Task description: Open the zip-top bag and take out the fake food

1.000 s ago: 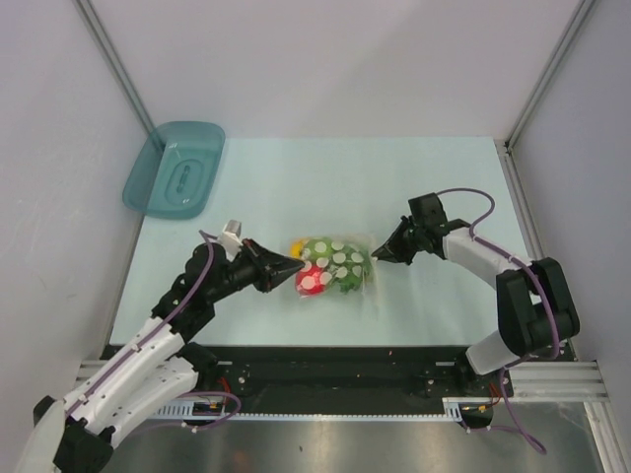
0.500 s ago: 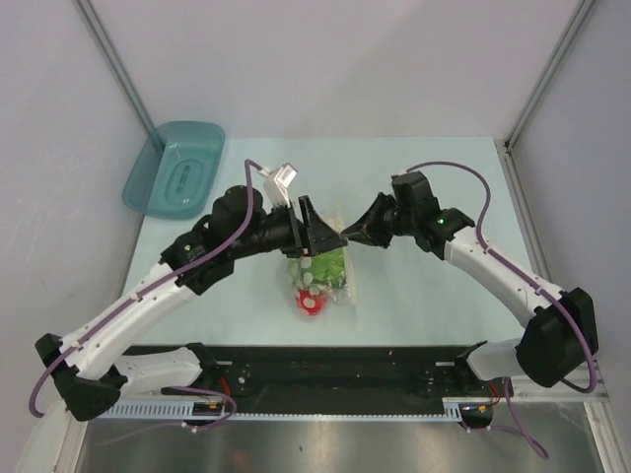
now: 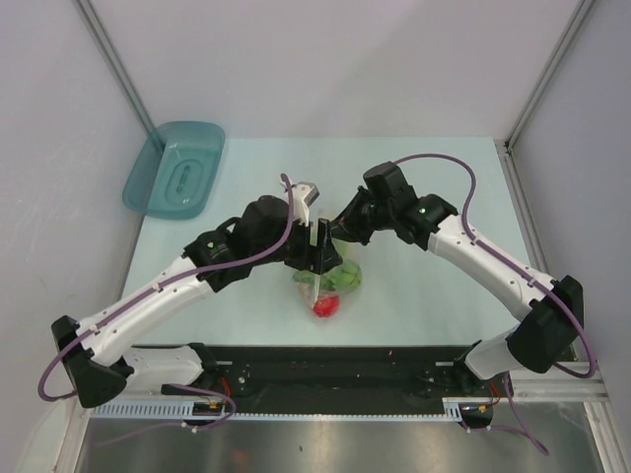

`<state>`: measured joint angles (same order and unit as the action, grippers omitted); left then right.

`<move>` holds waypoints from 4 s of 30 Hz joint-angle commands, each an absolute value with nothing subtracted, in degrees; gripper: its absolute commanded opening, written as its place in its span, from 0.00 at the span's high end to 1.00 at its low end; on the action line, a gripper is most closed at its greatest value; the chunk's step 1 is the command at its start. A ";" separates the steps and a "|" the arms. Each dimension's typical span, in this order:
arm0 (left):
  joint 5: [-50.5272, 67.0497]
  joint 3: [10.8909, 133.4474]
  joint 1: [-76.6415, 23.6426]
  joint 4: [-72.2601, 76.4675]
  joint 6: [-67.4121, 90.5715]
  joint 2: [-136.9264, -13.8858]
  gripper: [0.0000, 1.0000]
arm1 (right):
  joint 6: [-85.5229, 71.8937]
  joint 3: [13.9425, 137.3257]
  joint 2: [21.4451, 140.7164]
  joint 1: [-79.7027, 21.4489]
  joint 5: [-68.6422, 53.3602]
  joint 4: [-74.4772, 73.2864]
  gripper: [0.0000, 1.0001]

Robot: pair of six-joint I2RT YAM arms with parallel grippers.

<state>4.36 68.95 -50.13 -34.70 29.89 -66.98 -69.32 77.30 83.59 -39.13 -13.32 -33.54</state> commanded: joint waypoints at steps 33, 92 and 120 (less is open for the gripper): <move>-5.89 63.63 -51.59 -35.86 25.93 -69.61 1.00 | -46.15 94.47 97.81 -31.82 -6.41 -32.34 0.99; 16.26 59.86 -39.38 -28.66 35.06 -72.34 0.91 | -45.95 69.70 81.83 -31.82 -26.81 -23.56 0.62; 18.02 60.99 -39.20 -27.86 36.39 -70.05 0.61 | -44.47 71.72 86.92 -32.96 -25.75 -24.08 0.82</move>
<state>19.03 59.72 -39.77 -27.59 36.21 -72.88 -46.02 70.65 86.85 -32.82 -26.28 -24.58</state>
